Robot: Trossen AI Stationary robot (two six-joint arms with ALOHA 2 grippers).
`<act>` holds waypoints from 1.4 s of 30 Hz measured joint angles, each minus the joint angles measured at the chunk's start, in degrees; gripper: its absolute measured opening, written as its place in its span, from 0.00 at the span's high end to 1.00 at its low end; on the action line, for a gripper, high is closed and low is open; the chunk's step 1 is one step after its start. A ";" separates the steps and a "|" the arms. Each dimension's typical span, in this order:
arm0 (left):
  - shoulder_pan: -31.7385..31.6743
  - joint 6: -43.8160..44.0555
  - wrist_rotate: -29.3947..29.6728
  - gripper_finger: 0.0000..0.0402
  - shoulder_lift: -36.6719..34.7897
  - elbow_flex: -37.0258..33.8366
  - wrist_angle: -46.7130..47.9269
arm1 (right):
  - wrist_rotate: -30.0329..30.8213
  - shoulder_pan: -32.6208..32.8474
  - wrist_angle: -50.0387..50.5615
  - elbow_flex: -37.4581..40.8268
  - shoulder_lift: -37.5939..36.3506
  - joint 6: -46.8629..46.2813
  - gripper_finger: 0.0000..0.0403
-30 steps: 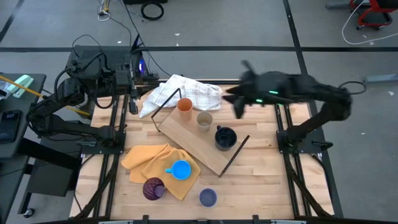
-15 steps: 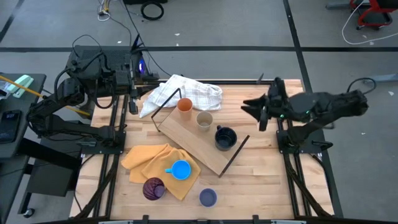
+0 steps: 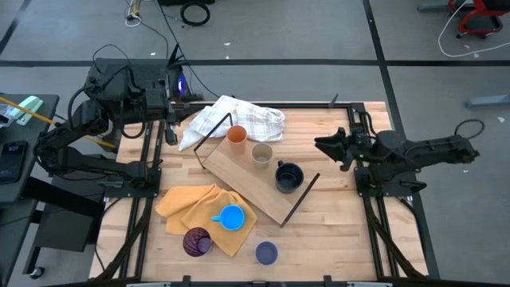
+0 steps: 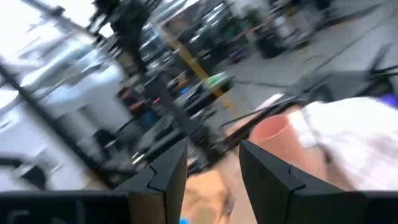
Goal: Stack small to large cups/mugs on shelf
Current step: Put the blue mug on the shelf
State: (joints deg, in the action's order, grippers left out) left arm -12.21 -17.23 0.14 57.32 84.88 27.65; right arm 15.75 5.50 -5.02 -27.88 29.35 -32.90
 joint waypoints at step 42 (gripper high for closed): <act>0.00 10.10 1.75 0.74 0.54 0.02 -3.45 | -13.84 -24.05 30.20 -4.63 -13.48 21.92 0.69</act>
State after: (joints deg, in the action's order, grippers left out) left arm -12.21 -7.14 1.89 57.86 84.90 24.20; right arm 1.91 -18.55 25.18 -32.51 15.87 -10.98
